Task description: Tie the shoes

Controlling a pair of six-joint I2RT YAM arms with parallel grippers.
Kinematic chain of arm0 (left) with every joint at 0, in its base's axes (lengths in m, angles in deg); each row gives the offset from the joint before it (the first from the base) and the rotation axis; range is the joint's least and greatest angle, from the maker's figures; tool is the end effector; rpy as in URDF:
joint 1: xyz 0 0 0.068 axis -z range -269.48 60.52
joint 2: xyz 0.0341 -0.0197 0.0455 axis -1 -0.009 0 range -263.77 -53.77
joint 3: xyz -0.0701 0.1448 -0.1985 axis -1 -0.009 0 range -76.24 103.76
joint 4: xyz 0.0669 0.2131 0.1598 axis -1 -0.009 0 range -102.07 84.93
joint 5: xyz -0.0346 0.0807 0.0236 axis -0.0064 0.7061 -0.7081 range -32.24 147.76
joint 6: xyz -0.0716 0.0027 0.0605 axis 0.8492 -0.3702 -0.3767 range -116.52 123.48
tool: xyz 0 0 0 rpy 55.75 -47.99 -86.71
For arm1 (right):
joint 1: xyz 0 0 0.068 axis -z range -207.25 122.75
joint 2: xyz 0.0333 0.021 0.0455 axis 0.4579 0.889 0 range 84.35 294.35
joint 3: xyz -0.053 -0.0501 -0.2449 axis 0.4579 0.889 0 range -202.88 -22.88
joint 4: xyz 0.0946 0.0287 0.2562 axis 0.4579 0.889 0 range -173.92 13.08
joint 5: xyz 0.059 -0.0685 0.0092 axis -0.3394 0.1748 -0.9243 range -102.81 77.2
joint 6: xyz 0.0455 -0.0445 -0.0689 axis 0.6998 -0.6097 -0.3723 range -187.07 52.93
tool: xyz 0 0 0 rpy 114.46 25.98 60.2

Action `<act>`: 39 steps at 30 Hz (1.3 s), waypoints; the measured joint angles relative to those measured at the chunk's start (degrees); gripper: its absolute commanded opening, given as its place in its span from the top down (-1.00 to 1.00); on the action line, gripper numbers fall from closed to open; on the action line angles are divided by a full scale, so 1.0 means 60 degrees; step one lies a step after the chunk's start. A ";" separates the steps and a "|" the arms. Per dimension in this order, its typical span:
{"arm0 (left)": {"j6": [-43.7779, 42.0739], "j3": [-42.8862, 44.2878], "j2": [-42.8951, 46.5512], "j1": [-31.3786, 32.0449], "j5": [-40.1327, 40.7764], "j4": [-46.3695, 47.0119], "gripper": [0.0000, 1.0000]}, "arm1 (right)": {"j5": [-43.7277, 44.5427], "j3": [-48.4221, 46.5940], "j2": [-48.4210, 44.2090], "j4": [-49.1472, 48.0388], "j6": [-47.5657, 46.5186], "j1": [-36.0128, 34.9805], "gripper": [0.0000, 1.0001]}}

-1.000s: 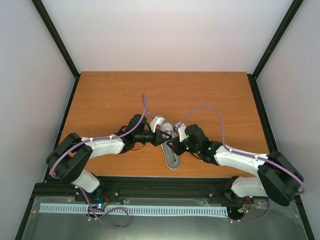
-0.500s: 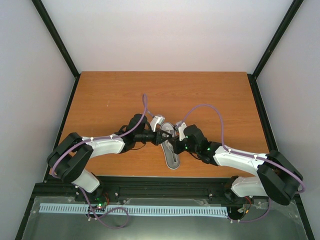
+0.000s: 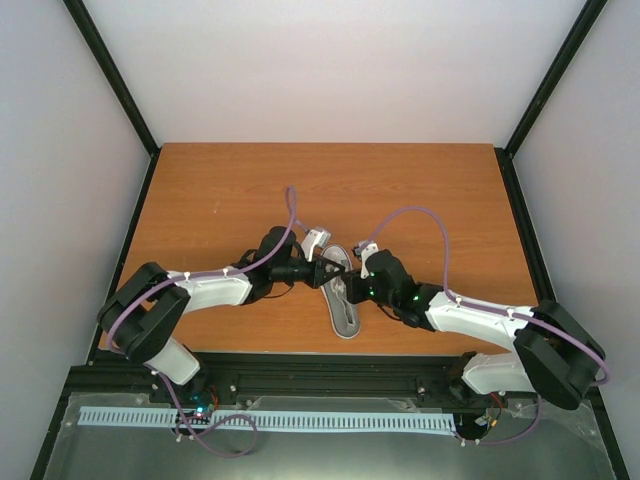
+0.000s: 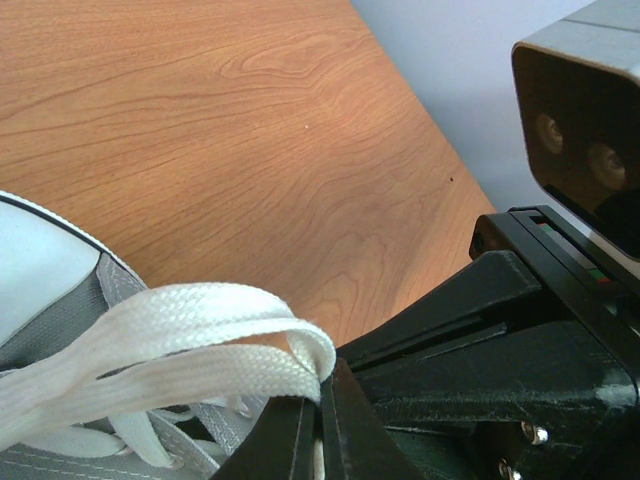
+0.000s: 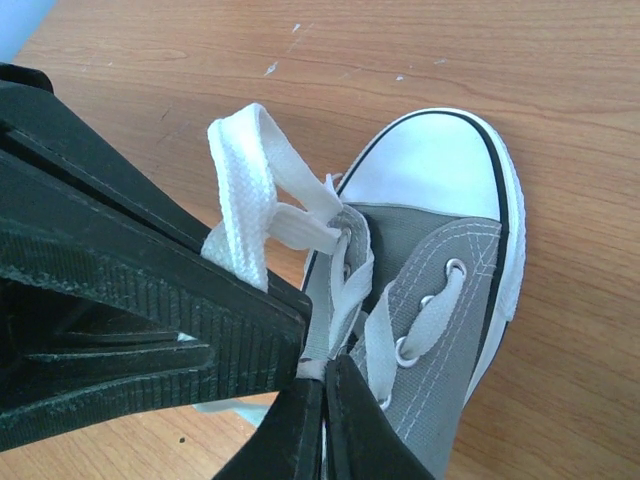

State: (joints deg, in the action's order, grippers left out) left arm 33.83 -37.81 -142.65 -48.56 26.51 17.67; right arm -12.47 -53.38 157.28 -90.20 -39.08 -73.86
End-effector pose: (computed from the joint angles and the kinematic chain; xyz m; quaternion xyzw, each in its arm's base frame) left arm 0.2402 -0.2663 0.1300 0.2147 0.8079 -0.4776 0.2705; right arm 0.2115 0.2231 0.1248 -0.1429 0.8800 0.2724 0.3619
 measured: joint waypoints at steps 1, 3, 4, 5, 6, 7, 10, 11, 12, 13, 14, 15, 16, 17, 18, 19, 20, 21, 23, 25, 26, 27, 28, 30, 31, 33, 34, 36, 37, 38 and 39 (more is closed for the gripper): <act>0.0000 0.0018 -0.0047 0.0000 -0.0007 0.0004 0.97 | 0.0011 0.0000 0.0022 0.0004 0.0029 0.0000 0.94; 0.0004 0.0018 -0.0113 0.0000 -0.0011 0.0044 0.98 | 0.0015 0.0004 0.0069 0.0004 0.0087 0.0000 0.94; 0.0007 0.0018 -0.0146 0.0000 -0.0018 0.0069 0.98 | 0.0018 0.0015 0.0076 0.0000 0.0106 0.0004 0.94; 0.0015 0.0018 -0.0171 0.0000 -0.0029 0.0087 0.98 | 0.0022 0.0033 0.0076 -0.0015 0.0127 0.0004 0.94; 0.0025 0.0018 -0.0197 0.0000 -0.0044 0.0109 0.97 | 0.0022 0.0066 0.0076 -0.0040 0.0149 0.0007 0.94; 0.0055 0.0018 -0.0237 0.0004 -0.0062 0.0138 0.98 | 0.0018 0.0113 0.0076 -0.0095 0.0171 0.0011 0.95; 0.0157 0.0018 -0.0382 0.0011 -0.0168 0.0262 0.97 | -0.0007 0.0277 0.0055 -0.0229 0.0204 0.0015 0.94; 0.0178 0.0018 -0.0433 0.0015 -0.0219 0.0295 0.98 | -0.0029 0.0331 0.0025 -0.0248 0.0200 0.0015 0.95; 0.0211 0.0018 -0.0495 0.0022 -0.0277 0.0342 0.98 | -0.0069 0.0397 -0.0022 -0.0266 0.0200 0.0029 0.95; 0.0240 0.0018 -0.0576 0.0022 -0.0342 0.0401 0.97 | -0.0127 0.0466 -0.0084 -0.0280 0.0200 0.0055 0.94; 0.0270 0.0022 -0.0637 0.0036 -0.0412 0.0463 0.98 | -0.0171 0.0550 -0.0175 -0.0288 0.0197 0.0076 0.90; 0.0306 0.0036 -0.0707 0.0040 -0.0484 0.0514 0.97 | -0.0204 0.0667 -0.0328 -0.0288 0.0197 0.0087 0.81; 0.0335 0.0055 -0.0750 0.0047 -0.0539 0.0557 0.98 | -0.0204 0.0776 -0.0492 -0.0288 0.0197 0.0102 0.64; 0.0350 0.0066 -0.0783 0.0047 -0.0605 0.0561 0.98 | -0.0157 0.0940 -0.0732 -0.0259 0.0164 0.0160 0.41; 0.0375 0.0066 -0.0801 0.0047 -0.0659 0.0557 0.97 | -0.0168 0.1158 -0.1042 -0.0222 0.0095 0.0295 0.15; 0.0379 0.0066 -0.0805 0.0047 -0.0696 0.0554 0.98 | -0.0138 0.1315 -0.1300 -0.0168 0.0135 0.0404 -0.18; 0.0379 0.0066 -0.0805 0.0047 -0.0732 0.0535 0.98 | -0.0215 0.1537 -0.1665 -0.0146 0.0036 0.0594 -0.37; 0.0375 0.0076 -0.0805 0.0040 -0.0758 0.0521 0.97 | -0.0237 0.1657 -0.1905 -0.0109 0.0055 0.0714 -0.51; 0.0372 0.0091 -0.0805 0.0040 -0.0838 0.0488 0.98 | -0.0612 0.1810 -0.2342 -0.0098 -0.0033 0.1067 -0.67; 0.0361 0.0095 -0.0801 0.0040 -0.0925 0.0477 0.97 | -0.1209 0.1803 -0.2637 -0.0189 -0.0164 0.1515 -0.76; 0.0350 0.0095 -0.0801 0.0040 -0.0965 0.0466 0.98 | -0.1661 0.1756 -0.2685 -0.0295 -0.0266 0.1781 -0.78; 0.0331 0.0095 -0.0794 0.0040 -0.0998 0.0448 0.97 | -0.1993 0.1705 -0.2663 -0.0368 -0.0299 0.1953 -0.79; 0.0306 0.0095 -0.0783 0.0040 -0.1035 0.0412 0.97 | -0.2441 0.1603 -0.2579 -0.0441 -0.0361 0.2146 -0.80; 0.0259 0.0095 -0.0758 0.0036 -0.1089 0.0335 0.97 | -0.3286 0.1308 -0.2273 -0.0576 -0.0463 0.2390 -0.81; 0.0237 0.0095 -0.0732 0.0036 -0.1111 0.0280 0.97 | -0.3650 0.1144 -0.2095 -0.0641 -0.0521 0.2452 -0.81; 0.0226 0.0091 -0.0670 0.0036 -0.1137 0.0233 0.97 | -0.4459 0.0747 -0.1654 -0.0823 -0.0616 0.2514 -0.81; 0.0226 0.0087 -0.0612 0.0036 -0.1158 0.0229 0.96 | -0.4794 0.0579 -0.1446 -0.0936 -0.0656 0.2524 -0.81; 0.0226 0.0066 -0.0506 0.0033 -0.1202 0.0237 0.96 | -0.5497 0.0262 -0.1016 -0.1191 -0.0758 0.2543 -0.79; 0.0229 0.0036 -0.0437 0.0018 -0.1239 0.0237 0.96 | -0.5796 0.0138 -0.0809 -0.1286 -0.0805 0.2550 -0.78; 0.0229 0.0007 -0.0390 0.0004 -0.1257 0.0240 0.96 | -0.6022 0.0062 -0.0645 -0.1362 -0.0849 0.2557 -0.76; 0.0229 -0.0033 -0.0331 -0.0007 -0.1275 0.0240 0.96 | -0.6215 0.0007 -0.0503 -0.1406 -0.0896 0.2561 -0.75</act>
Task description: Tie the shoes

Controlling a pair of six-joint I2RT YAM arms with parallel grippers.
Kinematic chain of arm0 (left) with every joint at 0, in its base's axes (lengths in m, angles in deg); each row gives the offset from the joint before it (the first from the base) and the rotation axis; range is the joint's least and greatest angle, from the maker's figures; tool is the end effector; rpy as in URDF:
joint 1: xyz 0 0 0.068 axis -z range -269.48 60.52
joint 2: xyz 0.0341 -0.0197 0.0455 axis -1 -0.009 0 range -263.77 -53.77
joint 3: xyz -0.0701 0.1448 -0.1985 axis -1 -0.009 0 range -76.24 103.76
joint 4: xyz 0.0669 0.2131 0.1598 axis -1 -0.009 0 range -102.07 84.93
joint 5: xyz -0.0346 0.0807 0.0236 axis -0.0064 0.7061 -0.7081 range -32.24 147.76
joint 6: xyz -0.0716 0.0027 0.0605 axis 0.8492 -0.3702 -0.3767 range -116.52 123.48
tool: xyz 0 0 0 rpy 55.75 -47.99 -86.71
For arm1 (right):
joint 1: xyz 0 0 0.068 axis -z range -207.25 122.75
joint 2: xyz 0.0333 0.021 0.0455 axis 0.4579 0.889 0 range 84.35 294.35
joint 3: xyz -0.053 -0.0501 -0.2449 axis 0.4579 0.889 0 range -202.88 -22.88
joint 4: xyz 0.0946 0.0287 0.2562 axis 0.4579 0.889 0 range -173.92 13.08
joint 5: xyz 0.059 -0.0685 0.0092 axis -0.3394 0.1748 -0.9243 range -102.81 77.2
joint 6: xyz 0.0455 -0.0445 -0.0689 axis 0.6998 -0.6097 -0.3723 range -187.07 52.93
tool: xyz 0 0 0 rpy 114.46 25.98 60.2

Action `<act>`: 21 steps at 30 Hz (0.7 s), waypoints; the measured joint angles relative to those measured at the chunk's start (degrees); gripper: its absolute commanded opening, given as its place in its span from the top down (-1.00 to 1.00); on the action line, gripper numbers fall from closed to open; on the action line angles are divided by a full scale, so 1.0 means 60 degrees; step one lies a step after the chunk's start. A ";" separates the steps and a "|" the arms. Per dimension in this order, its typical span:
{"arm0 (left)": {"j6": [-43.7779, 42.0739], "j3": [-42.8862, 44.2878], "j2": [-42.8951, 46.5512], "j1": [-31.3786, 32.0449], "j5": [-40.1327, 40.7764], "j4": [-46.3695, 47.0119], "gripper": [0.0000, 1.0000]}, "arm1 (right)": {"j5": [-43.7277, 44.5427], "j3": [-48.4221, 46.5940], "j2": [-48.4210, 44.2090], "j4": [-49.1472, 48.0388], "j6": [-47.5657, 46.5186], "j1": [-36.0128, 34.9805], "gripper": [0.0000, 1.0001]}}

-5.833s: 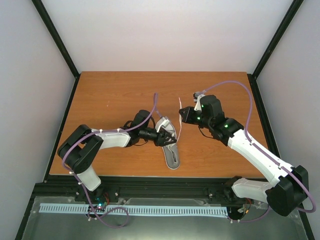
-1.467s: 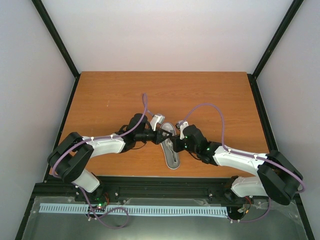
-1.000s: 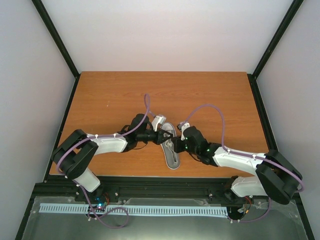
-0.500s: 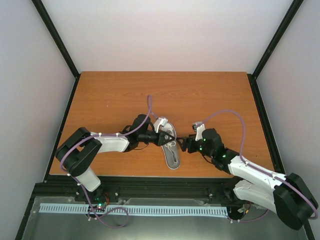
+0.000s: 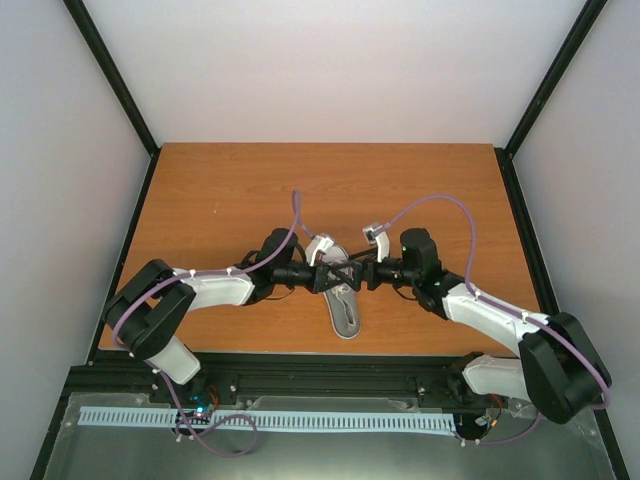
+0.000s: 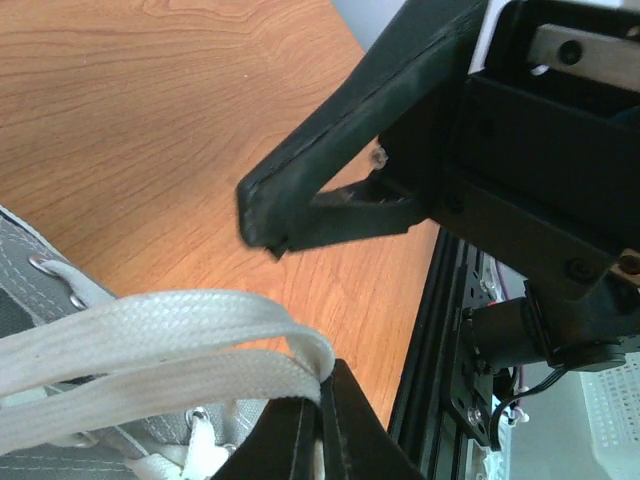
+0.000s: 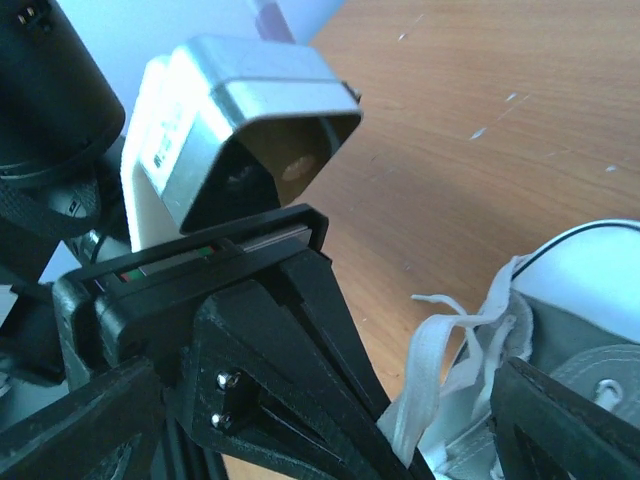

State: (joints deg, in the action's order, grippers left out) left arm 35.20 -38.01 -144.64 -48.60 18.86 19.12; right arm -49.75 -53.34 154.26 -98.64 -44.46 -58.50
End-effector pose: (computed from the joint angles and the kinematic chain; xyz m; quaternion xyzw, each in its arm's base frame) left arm 0.2310 -0.2702 0.1235 0.2346 0.7939 -0.5163 0.2194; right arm 0.2319 0.2003 0.1672 -0.2306 0.7835 0.4696 0.3353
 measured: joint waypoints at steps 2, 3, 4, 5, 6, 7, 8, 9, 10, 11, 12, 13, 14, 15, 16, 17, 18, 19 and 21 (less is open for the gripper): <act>0.0000 -0.0040 0.0055 -0.0004 -0.0044 -0.0004 0.96 | -0.0342 -0.0040 0.0259 -0.0084 -0.0106 0.0007 -0.70; 0.0000 -0.0044 0.0062 -0.0004 -0.0066 -0.0007 0.96 | -0.0503 -0.0040 0.0364 -0.0095 -0.0157 0.0007 -0.69; -0.0004 -0.0044 0.0062 -0.0004 -0.0076 -0.0007 0.96 | -0.0641 -0.0040 0.0448 -0.0091 -0.0204 0.0007 -0.69; 0.0000 -0.0044 0.0062 -0.0004 -0.0109 -0.0007 0.96 | -0.0769 -0.0040 0.0525 -0.0084 -0.0277 0.0007 -0.69; 0.0000 -0.0044 0.0062 -0.0004 -0.0138 -0.0007 0.96 | -0.0856 -0.0040 0.0546 -0.0080 -0.0346 0.0007 -0.69; 0.0000 -0.0044 0.0062 -0.0004 -0.0171 -0.0007 0.96 | -0.0925 -0.0040 0.0550 -0.0080 -0.0393 0.0007 -0.68; -0.0004 -0.0044 0.0062 -0.0004 -0.0211 -0.0007 0.96 | -0.0991 -0.0044 0.0550 -0.0084 -0.0463 0.0007 -0.68; 0.0000 -0.0044 0.0062 -0.0007 -0.0251 -0.0011 0.96 | -0.1042 -0.0047 0.0550 -0.0087 -0.0535 0.0007 -0.68; 0.0000 -0.0044 0.0062 -0.0011 -0.0266 -0.0011 0.96 | -0.1071 -0.0047 0.0550 -0.0084 -0.0601 0.0007 -0.68; -0.0004 -0.0044 0.0062 -0.0011 -0.0284 -0.0018 0.96 | -0.1075 -0.0047 0.0550 -0.0084 -0.0656 0.0007 -0.68; -0.0004 -0.0044 0.0062 -0.0011 -0.0295 -0.0033 0.96 | -0.1067 -0.0055 0.0550 -0.0084 -0.0710 0.0007 -0.69; -0.0004 -0.0044 0.0062 -0.0015 -0.0310 -0.0044 0.96 | -0.1060 -0.0062 0.0550 -0.0084 -0.0750 0.0007 -0.69; -0.0004 -0.0044 0.0062 -0.0018 -0.0313 -0.0047 0.96 | -0.1056 -0.0080 0.0550 -0.0084 -0.0805 0.0007 -0.69; -0.0004 -0.0044 0.0062 -0.0018 -0.0313 -0.0047 0.95 | -0.1053 -0.0098 0.0550 -0.0084 -0.0820 0.0007 -0.69; -0.0004 -0.0044 0.0062 -0.0018 -0.0317 -0.0044 0.96 | -0.1045 -0.0135 0.0550 -0.0087 -0.0849 0.0007 -0.69; -0.0004 -0.0044 0.0058 -0.0018 -0.0317 -0.0047 0.96 | -0.1049 -0.0164 0.0550 -0.0091 -0.0874 0.0007 -0.69; -0.0004 -0.0044 0.0058 -0.0018 -0.0321 -0.0047 0.96 | -0.1049 -0.0193 0.0550 -0.0098 -0.0885 0.0007 -0.69; -0.0004 -0.0044 0.0058 -0.0018 -0.0328 -0.0047 0.96 | -0.1053 -0.0229 0.0550 -0.0106 -0.0900 0.0007 -0.69; -0.0004 -0.0044 0.0058 -0.0018 -0.0346 -0.0047 0.96 | -0.1060 -0.0291 0.0550 -0.0153 -0.0918 0.0007 -0.70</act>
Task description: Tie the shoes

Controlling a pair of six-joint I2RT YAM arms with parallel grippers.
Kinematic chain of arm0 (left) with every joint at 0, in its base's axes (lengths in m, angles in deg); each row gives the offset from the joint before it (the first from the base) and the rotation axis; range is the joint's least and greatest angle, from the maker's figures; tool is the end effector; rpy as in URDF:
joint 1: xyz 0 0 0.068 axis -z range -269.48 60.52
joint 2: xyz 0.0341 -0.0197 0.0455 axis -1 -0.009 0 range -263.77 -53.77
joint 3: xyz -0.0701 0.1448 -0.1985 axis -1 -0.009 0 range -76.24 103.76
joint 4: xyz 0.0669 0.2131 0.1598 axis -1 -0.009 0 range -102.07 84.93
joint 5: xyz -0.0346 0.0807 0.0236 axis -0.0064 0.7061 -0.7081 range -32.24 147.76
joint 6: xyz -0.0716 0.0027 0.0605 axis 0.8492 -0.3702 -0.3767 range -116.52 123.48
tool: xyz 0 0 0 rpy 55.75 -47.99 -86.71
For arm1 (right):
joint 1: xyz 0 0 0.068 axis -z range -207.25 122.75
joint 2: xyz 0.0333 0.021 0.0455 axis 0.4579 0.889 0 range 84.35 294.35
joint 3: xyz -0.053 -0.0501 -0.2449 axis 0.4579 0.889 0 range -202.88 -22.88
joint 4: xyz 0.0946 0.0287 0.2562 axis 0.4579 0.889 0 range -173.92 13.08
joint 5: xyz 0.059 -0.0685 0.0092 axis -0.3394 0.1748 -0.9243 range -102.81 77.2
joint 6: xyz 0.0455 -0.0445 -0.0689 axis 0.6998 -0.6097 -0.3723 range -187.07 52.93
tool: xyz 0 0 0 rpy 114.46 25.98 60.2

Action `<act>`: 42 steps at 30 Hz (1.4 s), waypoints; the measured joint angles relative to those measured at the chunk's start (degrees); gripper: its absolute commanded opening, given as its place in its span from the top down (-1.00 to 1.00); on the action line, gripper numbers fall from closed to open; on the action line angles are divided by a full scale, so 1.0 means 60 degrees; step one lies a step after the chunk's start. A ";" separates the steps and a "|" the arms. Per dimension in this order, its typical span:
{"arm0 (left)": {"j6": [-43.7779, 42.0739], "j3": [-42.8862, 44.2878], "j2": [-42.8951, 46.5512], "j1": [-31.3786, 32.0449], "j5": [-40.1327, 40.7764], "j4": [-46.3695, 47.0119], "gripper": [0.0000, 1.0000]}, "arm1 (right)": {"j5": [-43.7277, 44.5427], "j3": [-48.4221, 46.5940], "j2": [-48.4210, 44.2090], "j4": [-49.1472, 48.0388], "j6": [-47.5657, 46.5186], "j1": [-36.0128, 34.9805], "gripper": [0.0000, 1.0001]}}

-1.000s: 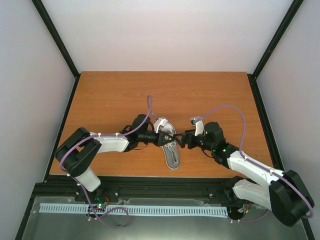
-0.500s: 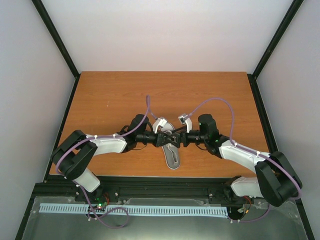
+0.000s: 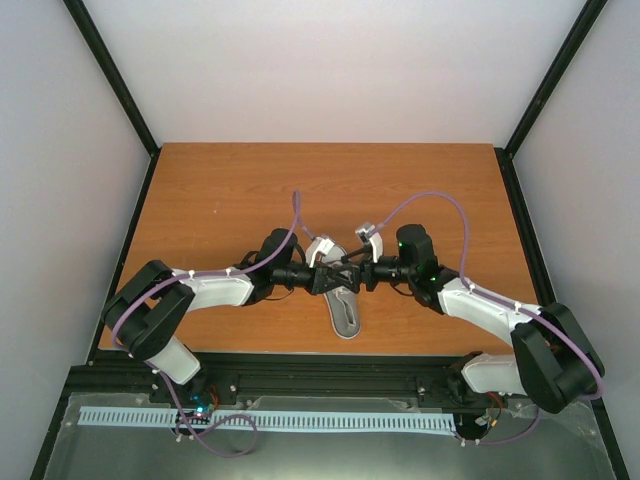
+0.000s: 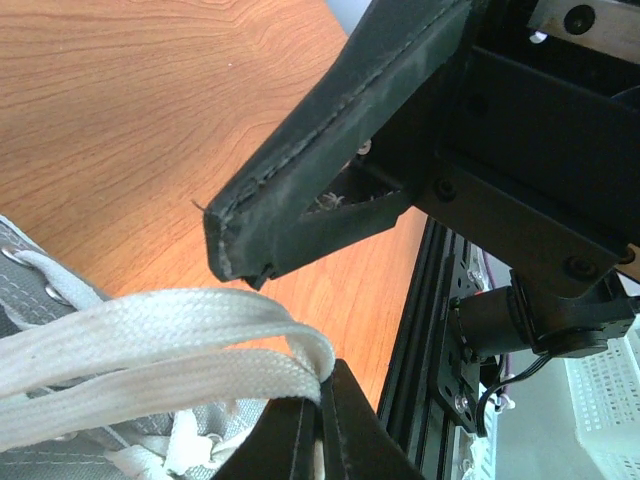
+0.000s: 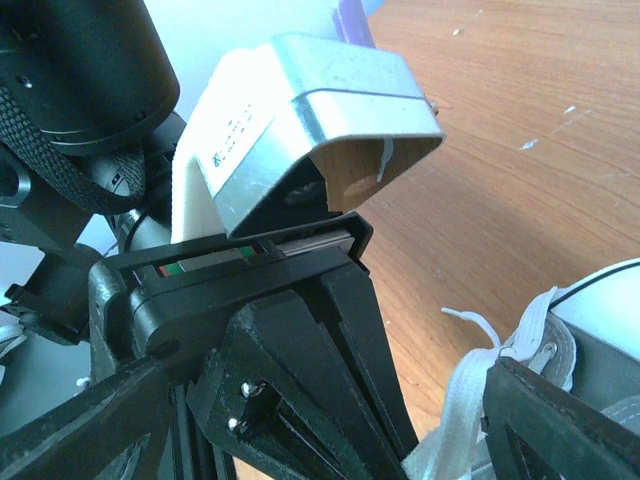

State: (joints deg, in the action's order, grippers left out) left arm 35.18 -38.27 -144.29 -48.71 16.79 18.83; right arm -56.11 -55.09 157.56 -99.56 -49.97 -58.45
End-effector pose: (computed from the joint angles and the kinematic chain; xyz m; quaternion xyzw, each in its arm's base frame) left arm 0.2276 -0.2695 0.1243 0.2417 0.7890 -0.5253 0.2075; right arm 0.2318 0.2083 0.1665 -0.2922 0.7552 0.4879 0.3259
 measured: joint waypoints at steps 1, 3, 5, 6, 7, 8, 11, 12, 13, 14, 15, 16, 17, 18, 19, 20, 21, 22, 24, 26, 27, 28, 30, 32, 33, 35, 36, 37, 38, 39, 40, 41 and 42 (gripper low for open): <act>0.0000 0.0000 0.0000 0.0000 -0.0007 0.0000 0.96 | -0.0007 -0.0022 0.0000 -0.0004 -0.0018 0.0000 -0.70; 0.0000 0.0000 0.0000 -0.0004 -0.0007 -0.0004 0.96 | -0.0058 -0.0062 0.0015 -0.0018 -0.0036 0.0007 -0.69; 0.0000 0.0000 0.0000 -0.0004 -0.0007 -0.0007 0.96 | -0.0160 -0.0091 0.0051 -0.0047 -0.0051 0.0007 -0.66; 0.0000 0.0000 0.0004 -0.0004 -0.0011 -0.0011 0.96 | -0.0229 -0.0095 0.0091 -0.0069 -0.0062 0.0007 -0.65; 0.0000 0.0000 0.0000 -0.0004 -0.0007 -0.0029 0.96 | -0.0299 -0.0098 0.0138 -0.0076 -0.0073 0.0007 -0.63; 0.0000 0.0000 0.0000 -0.0004 -0.0011 -0.0044 0.96 | -0.0372 -0.0102 0.0186 -0.0073 -0.0095 0.0007 -0.61; 0.0004 0.0000 0.0000 -0.0029 -0.0004 -0.0084 0.96 | -0.0576 -0.0098 0.0324 -0.0069 -0.0142 0.0007 -0.53; 0.0000 0.0000 0.0000 -0.0029 -0.0007 -0.0091 0.96 | -0.0627 -0.0098 0.0379 -0.0047 -0.0164 0.0007 -0.50; 0.0000 0.0000 0.0000 -0.0029 -0.0011 -0.0087 0.96 | -0.0659 -0.0087 0.0426 -0.0040 -0.0186 0.0007 -0.47; 0.0000 0.0000 0.0000 -0.0029 -0.0011 -0.0091 0.96 | -0.0688 -0.0062 0.0492 -0.0025 -0.0204 0.0007 -0.46; 0.0004 0.0000 0.0000 -0.0029 -0.0036 -0.0095 0.96 | -0.0707 -0.0047 0.0525 0.0000 -0.0219 0.0007 -0.43; 0.0000 0.0000 0.0000 -0.0029 -0.0047 -0.0091 0.96 | -0.0729 -0.0018 0.0576 0.0029 -0.0226 0.0007 -0.40; 0.0004 0.0000 0.0000 -0.0033 -0.0069 -0.0091 0.96 | -0.0754 0.0004 0.0597 0.0036 -0.0244 0.0007 -0.38; 0.0004 0.0000 0.0000 -0.0036 -0.0080 -0.0091 0.96 | -0.0794 0.0033 0.0616 0.0055 -0.0251 0.0007 -0.37; 0.0000 0.0000 0.0000 -0.0036 -0.0113 -0.0095 0.96 | -0.0834 0.0058 0.0630 0.0073 -0.0270 0.0007 -0.36; 0.0000 0.0000 0.0000 -0.0036 -0.0138 -0.0095 0.96 | -0.0867 0.0073 0.0641 0.0084 -0.0288 0.0007 -0.34; 0.0004 0.0000 0.0000 -0.0036 -0.0153 -0.0102 0.96 | -0.0889 0.0076 0.0656 0.0098 -0.0313 0.0007 -0.33; 0.0004 0.0000 0.0004 -0.0036 -0.0168 -0.0109 0.96 | -0.0911 0.0076 0.0681 0.0098 -0.0339 0.0007 -0.33; 0.0004 0.0000 0.0000 -0.0036 -0.0189 -0.0127 0.96 | -0.0984 0.0076 0.0754 0.0098 -0.0401 0.0007 -0.27; 0.0004 0.0000 0.0000 -0.0036 -0.0229 -0.0175 0.96 | -0.1111 0.0076 0.0856 0.0098 -0.0466 0.0011 -0.20; 0.0004 0.0000 0.0000 -0.0036 -0.0255 -0.0200 0.96 | -0.1158 0.0073 0.0907 0.0098 -0.0492 0.0018 -0.20; 0.0004 0.0000 0.0000 -0.0036 -0.0277 -0.0204 0.96 | -0.1213 0.0073 0.0969 0.0102 -0.0517 0.0029 -0.18; 0.0007 0.0000 0.0004 -0.0044 -0.0288 -0.0200 0.96 | -0.1344 0.0073 0.1096 0.0142 -0.0535 0.0025 -0.16; 0.0007 0.0000 0.0004 -0.0058 -0.0288 -0.0200 0.96 | -0.1413 0.0076 0.1169 0.0208 -0.0557 0.0025 -0.12; 0.0007 0.0000 0.0004 -0.0062 -0.0299 -0.0200 0.96 | -0.1432 0.0080 0.1177 0.0219 -0.0568 0.0025 -0.09; 0.0007 0.0000 0.0004 -0.0069 -0.0342 -0.0200 0.96 | -0.1435 0.0091 0.1177 0.0233 -0.0608 0.0029 -0.02; 0.0007 0.0000 0.0004 -0.0076 -0.0361 -0.0200 0.96 | -0.1435 0.0091 0.1177 0.0237 -0.0637 0.0036 -0.01; 0.0007 0.0000 0.0004 -0.0087 -0.0386 -0.0200 0.96 | -0.1461 0.0098 0.1177 0.0255 -0.0637 0.0047 -0.01; 0.0007 0.0000 0.0004 -0.0095 -0.0397 -0.0200 0.95 | -0.1497 0.0109 0.1177 0.0255 -0.0645 0.0055 -0.03; 0.0007 0.0000 0.0004 -0.0098 -0.0404 -0.0204 0.91 | -0.1512 0.0109 0.1177 0.0255 -0.0648 0.0055 -0.08; 0.0007 0.0000 0.0004 -0.0102 -0.0408 -0.0200 0.84 | -0.1512 0.0109 0.1177 0.0259 -0.0652 0.0055 -0.14; 0.0015 0.0000 0.0004 -0.0109 -0.0397 -0.0204 0.76 | -0.1508 0.0109 0.1177 0.0262 -0.0652 0.0055 -0.21; 0.0018 0.0000 0.0004 -0.0109 -0.0372 -0.0200 0.64 | -0.1483 0.0127 0.1166 0.0273 -0.0659 0.0055 -0.27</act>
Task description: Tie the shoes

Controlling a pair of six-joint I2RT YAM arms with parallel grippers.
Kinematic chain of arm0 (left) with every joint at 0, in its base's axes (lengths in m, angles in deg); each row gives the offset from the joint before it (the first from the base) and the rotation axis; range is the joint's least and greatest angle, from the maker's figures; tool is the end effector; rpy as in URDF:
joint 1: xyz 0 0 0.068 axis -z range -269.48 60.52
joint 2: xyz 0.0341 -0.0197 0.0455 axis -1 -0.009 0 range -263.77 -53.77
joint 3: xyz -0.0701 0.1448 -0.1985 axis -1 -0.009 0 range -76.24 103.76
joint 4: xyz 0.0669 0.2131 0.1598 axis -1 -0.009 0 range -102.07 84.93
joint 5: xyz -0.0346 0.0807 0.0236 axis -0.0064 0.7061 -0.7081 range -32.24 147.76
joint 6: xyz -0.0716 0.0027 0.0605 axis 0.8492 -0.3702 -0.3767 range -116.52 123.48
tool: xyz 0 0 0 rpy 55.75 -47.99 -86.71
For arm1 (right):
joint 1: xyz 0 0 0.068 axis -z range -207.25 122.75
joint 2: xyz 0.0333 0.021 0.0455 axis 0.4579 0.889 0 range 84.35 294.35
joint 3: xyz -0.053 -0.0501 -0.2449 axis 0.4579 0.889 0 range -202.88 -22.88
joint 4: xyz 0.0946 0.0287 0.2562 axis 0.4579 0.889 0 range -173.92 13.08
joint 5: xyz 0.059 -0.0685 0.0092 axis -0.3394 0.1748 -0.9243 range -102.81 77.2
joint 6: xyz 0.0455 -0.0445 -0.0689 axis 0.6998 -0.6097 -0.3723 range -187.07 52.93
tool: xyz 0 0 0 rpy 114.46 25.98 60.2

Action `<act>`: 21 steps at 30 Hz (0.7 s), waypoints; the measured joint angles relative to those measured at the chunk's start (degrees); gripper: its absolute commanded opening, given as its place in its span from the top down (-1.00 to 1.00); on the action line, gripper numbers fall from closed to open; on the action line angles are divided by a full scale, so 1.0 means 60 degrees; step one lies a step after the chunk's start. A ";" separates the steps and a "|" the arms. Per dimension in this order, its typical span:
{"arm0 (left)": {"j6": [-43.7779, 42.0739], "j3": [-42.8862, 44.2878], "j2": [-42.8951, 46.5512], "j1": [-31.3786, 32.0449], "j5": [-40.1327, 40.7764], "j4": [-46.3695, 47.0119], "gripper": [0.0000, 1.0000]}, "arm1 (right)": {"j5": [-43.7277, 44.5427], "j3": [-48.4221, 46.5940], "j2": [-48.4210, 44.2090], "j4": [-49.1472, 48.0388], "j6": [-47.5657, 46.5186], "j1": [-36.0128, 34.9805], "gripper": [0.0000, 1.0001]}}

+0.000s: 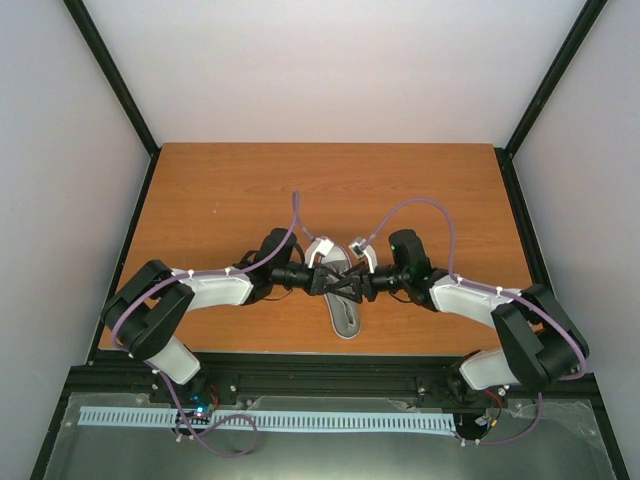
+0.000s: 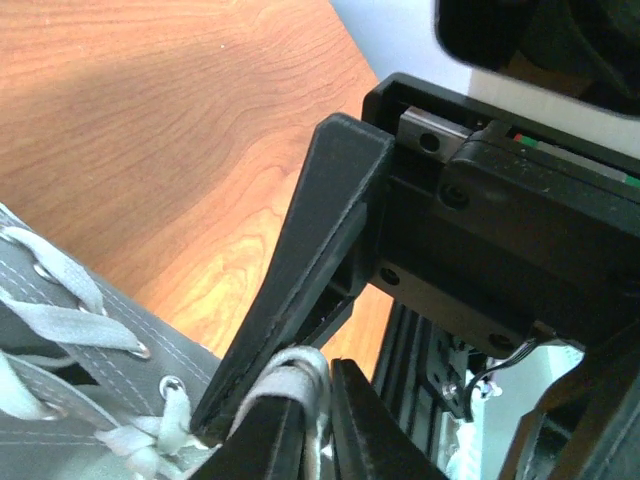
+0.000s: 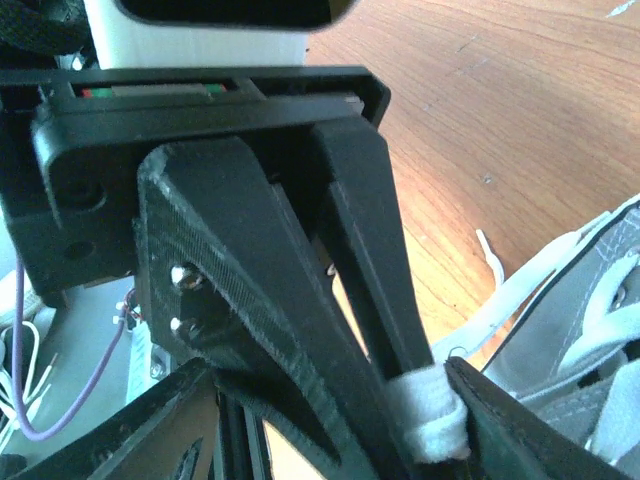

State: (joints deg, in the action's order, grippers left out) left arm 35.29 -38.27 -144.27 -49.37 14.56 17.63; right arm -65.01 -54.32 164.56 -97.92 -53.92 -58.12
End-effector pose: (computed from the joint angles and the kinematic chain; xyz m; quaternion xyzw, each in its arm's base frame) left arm 0.2266 -0.2666 0.1230 0.2423 0.7890 -0.5316 0.1902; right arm 0.2208 0.2100 0.1291 -0.3241 0.7547 0.5175 0.2399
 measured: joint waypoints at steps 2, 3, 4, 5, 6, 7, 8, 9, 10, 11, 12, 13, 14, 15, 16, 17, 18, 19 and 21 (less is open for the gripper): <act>0.0058 0.0000 0.0007 -0.0044 0.0025 0.0004 0.44 | 0.0120 0.0098 -0.0087 0.0040 0.0036 0.0000 -0.39; 0.0073 -0.0007 0.0022 -0.0062 0.0033 -0.0007 0.36 | 0.0222 0.0189 -0.0211 0.0080 0.0022 0.0000 -0.45; 0.0098 -0.0033 0.0047 -0.0087 0.0055 -0.0007 0.29 | 0.0313 0.0255 -0.0342 0.0138 0.0069 0.0018 -0.51; 0.0127 -0.0073 0.0106 -0.0106 0.0069 0.0000 0.24 | 0.0532 0.0335 -0.0554 0.0240 0.0102 0.0015 -0.55; 0.0127 -0.0106 0.0164 -0.0109 0.0135 0.0015 0.21 | 0.0681 0.0379 -0.0699 0.0310 0.0197 0.0015 -0.61; 0.0153 -0.0146 0.0240 -0.0117 0.0204 0.0033 0.19 | 0.0863 0.0437 -0.0914 0.0379 0.0262 0.0015 -0.66; 0.0182 -0.0219 0.0331 -0.0135 0.0291 0.0058 0.15 | 0.1053 0.0492 -0.1180 0.0423 0.0346 0.0015 -0.69; 0.0197 -0.0295 0.0430 -0.0153 0.0364 0.0073 0.13 | 0.1217 0.0543 -0.1435 0.0444 0.0455 0.0011 -0.70; 0.0211 -0.0397 0.0539 -0.0171 0.0452 0.0084 0.11 | 0.1399 0.0597 -0.1716 0.0448 0.0561 0.0011 -0.70; 0.0244 -0.0499 0.0637 -0.0182 0.0521 0.0102 0.10 | 0.1577 0.0645 -0.1993 0.0452 0.0670 0.0015 -0.70; 0.0251 -0.0576 0.0703 -0.0193 0.0557 0.0117 0.09 | 0.1734 0.0685 -0.2248 0.0452 0.0758 0.0015 -0.71; 0.0277 -0.0659 0.0765 -0.0204 0.0619 0.0135 0.09 | 0.1909 0.0725 -0.2477 0.0452 0.0856 0.0015 -0.72; 0.0299 -0.0707 0.0798 -0.0208 0.0659 0.0135 0.08 | 0.2065 0.0772 -0.2681 0.0452 0.0947 0.0015 -0.72; 0.0321 -0.0739 0.0809 -0.0208 0.0699 0.0135 0.08 | 0.2211 0.0831 -0.2878 0.0455 0.1045 0.0015 -0.72; 0.0339 -0.0750 0.0812 -0.0208 0.0710 0.0131 0.08 | 0.2350 0.0896 -0.3034 0.0459 0.1118 0.0015 -0.72; 0.0350 -0.0750 0.0812 -0.0208 0.0718 0.0135 0.08 | 0.2437 0.0951 -0.3151 0.0477 0.1166 0.0015 -0.71; 0.0357 -0.0750 0.0812 -0.0208 0.0729 0.0138 0.10 | 0.2565 0.1009 -0.3224 0.0503 0.1220 0.0015 -0.70; 0.0361 -0.0750 0.0812 -0.0208 0.0739 0.0138 0.13 | 0.2663 0.1045 -0.3238 0.0546 0.1264 0.0015 -0.68; 0.0368 -0.0750 0.0812 -0.0208 0.0783 0.0135 0.19 | 0.2969 0.1089 -0.3231 0.0703 0.1373 0.0015 -0.64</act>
State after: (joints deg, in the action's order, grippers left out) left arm 37.50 -42.77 -139.39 -50.61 19.26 18.44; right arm -47.20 -47.79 145.17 -93.70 -45.68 -58.04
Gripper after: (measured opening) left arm 0.441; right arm 0.845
